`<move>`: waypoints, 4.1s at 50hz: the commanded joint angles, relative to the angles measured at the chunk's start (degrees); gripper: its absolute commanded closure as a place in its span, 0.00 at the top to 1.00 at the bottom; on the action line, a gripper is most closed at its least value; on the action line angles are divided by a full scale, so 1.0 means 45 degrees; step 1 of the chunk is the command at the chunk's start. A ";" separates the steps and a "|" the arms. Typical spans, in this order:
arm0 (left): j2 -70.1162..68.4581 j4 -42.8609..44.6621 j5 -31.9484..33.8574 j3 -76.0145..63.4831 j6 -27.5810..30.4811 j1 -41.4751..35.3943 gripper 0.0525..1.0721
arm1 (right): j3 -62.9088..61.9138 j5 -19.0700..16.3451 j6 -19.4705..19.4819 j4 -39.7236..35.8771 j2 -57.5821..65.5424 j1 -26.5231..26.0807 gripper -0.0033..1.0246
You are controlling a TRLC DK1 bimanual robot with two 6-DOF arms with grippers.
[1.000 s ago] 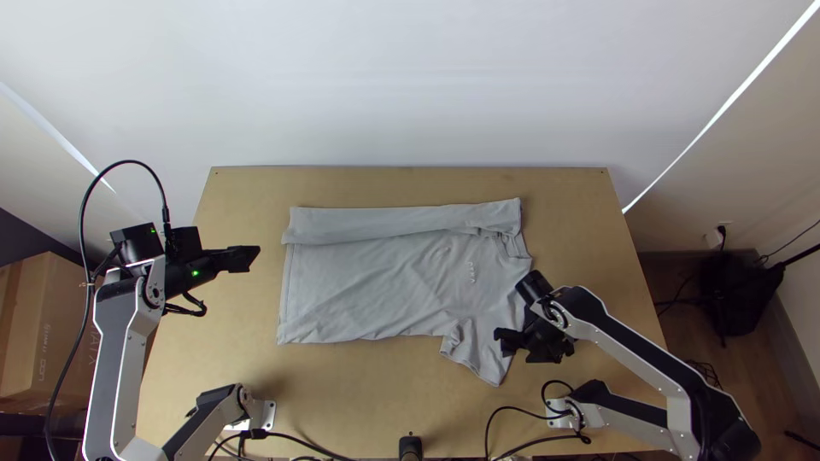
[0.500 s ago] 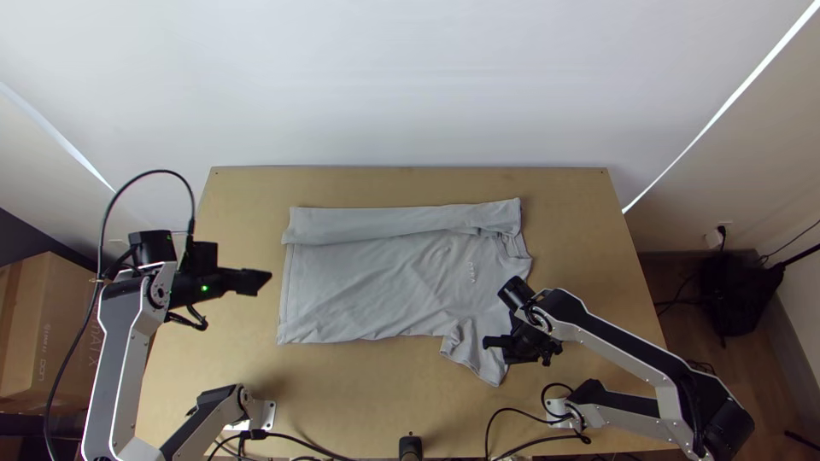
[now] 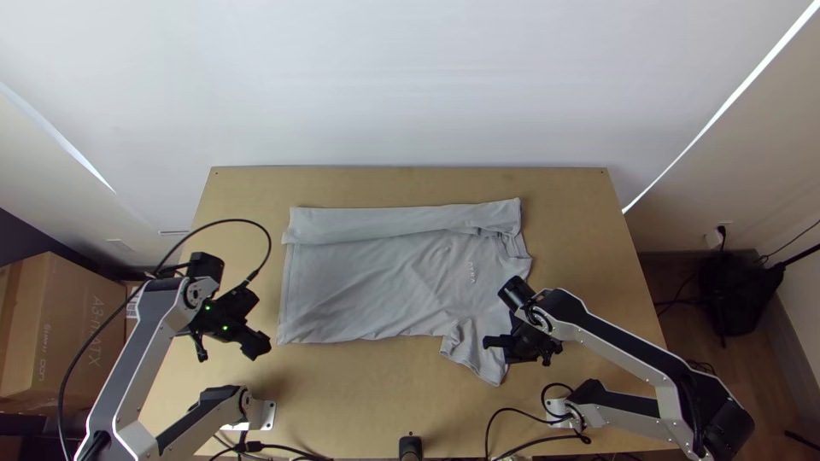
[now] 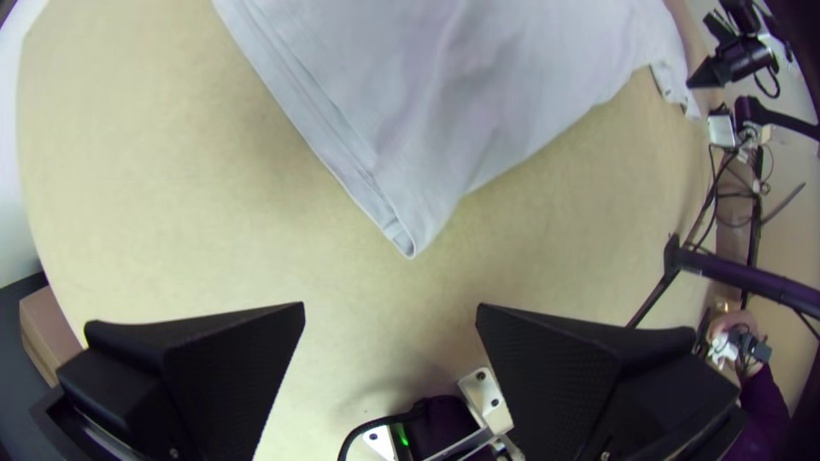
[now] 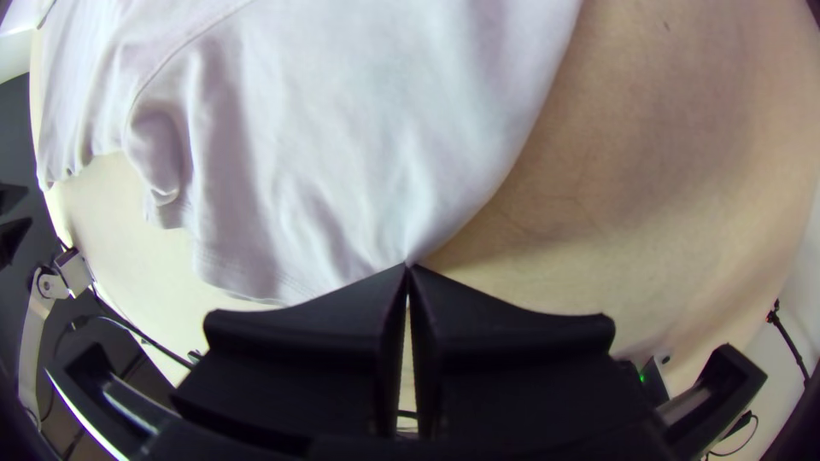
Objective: Fold the t-shirt
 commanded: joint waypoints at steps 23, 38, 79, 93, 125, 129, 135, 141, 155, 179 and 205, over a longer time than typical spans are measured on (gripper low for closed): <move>0.3113 0.1946 -0.0184 -0.0654 -0.0991 -0.2655 0.72 | -0.0168 0.0367 -0.0170 -0.0126 -0.0838 0.0036 0.03; 0.2860 0.4270 0.0812 -0.1026 -0.0561 -0.3027 0.03 | -0.0168 0.0562 -0.0697 -0.0165 -0.1112 -0.0804 0.03; 0.2313 0.4544 0.1066 -0.0225 0.0728 0.0020 0.03 | 0.2176 0.1304 -0.3842 -0.1220 -0.1854 -0.4808 0.03; 0.2664 0.4524 0.1730 0.1631 -0.0541 -0.0097 0.03 | 0.4363 0.1285 -0.4076 -0.0888 -0.0975 -0.4437 0.03; 0.6824 0.4915 0.2414 0.6806 -0.2162 0.0020 0.03 | 0.9617 0.1168 -0.4467 0.1222 0.3947 -0.5140 0.03; 0.7410 0.4915 0.2414 0.7451 -0.2260 0.0059 0.03 | 1.0418 0.1168 -0.4467 0.1261 0.4709 -0.5238 0.03; 0.8309 0.4915 0.2414 0.8545 -0.2573 0.0157 0.03 | 1.1512 0.1168 -0.4487 0.1280 0.5783 -0.5374 0.03; 0.9168 0.4915 0.2414 0.9521 -0.2807 0.0255 0.03 | 1.2527 0.1168 -0.4506 0.1300 0.6818 -0.5530 0.03; 1.0965 0.5364 0.2414 1.0635 -0.3764 0.0138 0.03 | 1.4285 0.1168 -0.4408 0.1671 0.9377 -0.5980 0.03; 1.1629 0.6848 0.2687 0.9385 -0.4741 -0.0077 0.43 | 1.4793 0.2086 -0.3901 0.2804 1.2072 -0.6429 0.86; 0.8953 0.6751 0.4523 0.6904 -0.4194 0.1485 0.95 | 1.0965 0.1812 -0.2826 0.4015 0.5119 -0.6800 0.89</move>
